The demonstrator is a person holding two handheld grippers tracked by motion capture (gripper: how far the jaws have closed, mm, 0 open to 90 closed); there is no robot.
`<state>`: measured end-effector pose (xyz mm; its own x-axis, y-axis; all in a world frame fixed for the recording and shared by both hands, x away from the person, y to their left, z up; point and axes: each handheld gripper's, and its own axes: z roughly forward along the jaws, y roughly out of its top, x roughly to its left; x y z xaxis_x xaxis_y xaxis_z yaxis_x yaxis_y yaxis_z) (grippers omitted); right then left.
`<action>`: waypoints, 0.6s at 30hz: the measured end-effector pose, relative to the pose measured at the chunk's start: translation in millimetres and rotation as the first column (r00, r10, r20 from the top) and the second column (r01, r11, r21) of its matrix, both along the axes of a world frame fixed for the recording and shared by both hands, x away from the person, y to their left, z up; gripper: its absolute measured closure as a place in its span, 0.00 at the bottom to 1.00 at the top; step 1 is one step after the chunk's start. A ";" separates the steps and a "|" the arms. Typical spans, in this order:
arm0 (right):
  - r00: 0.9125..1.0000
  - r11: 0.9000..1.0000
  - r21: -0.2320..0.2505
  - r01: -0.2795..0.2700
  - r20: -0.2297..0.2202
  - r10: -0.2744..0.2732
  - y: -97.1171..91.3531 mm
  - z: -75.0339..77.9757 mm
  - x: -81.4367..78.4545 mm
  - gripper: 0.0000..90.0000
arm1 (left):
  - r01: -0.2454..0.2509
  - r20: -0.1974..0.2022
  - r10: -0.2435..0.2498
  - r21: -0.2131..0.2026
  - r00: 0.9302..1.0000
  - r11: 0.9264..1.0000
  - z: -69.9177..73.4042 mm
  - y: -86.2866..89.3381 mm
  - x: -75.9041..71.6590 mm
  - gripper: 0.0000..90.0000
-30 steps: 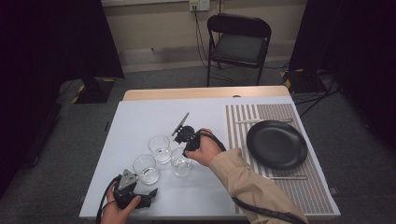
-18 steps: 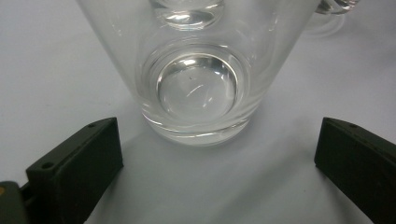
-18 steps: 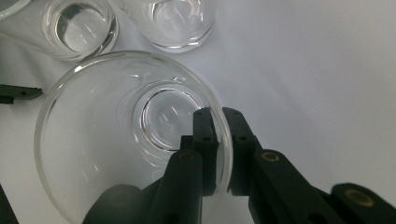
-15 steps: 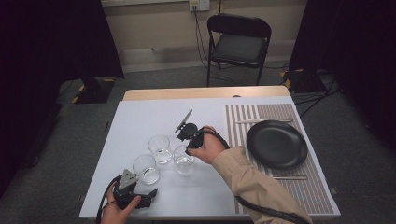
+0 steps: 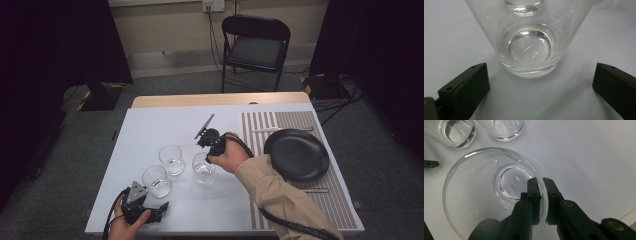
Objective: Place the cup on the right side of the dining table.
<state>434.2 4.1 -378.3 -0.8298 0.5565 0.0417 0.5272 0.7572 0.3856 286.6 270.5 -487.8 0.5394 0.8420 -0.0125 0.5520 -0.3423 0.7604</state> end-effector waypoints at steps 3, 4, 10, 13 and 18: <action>1.000 1.000 0.001 0.006 0.004 -0.006 -3.4 2.2 0.0 0.95 | 0.002 -0.001 -0.002 0.001 1.000 1.000 0.1 0.1 0.0 0.00; 1.000 1.000 0.001 0.006 0.003 -0.006 -4.7 3.0 0.2 0.95 | 0.001 0.000 -0.001 0.002 1.000 1.000 0.0 0.1 0.0 0.00; 1.000 1.000 -0.001 0.026 0.006 -0.026 -13.2 5.1 0.7 0.95 | 0.001 0.001 -0.001 0.002 1.000 1.000 0.0 0.0 -0.1 0.00; 0.999 0.999 0.002 0.032 0.005 -0.032 -17.4 5.5 1.5 0.95 | 0.000 0.000 0.000 0.001 1.000 1.000 0.0 0.0 -0.1 0.00; 0.999 0.999 -0.002 0.043 0.006 -0.043 -24.4 7.6 2.7 0.95 | 0.001 0.000 -0.001 0.002 1.000 1.000 0.0 0.1 0.0 0.00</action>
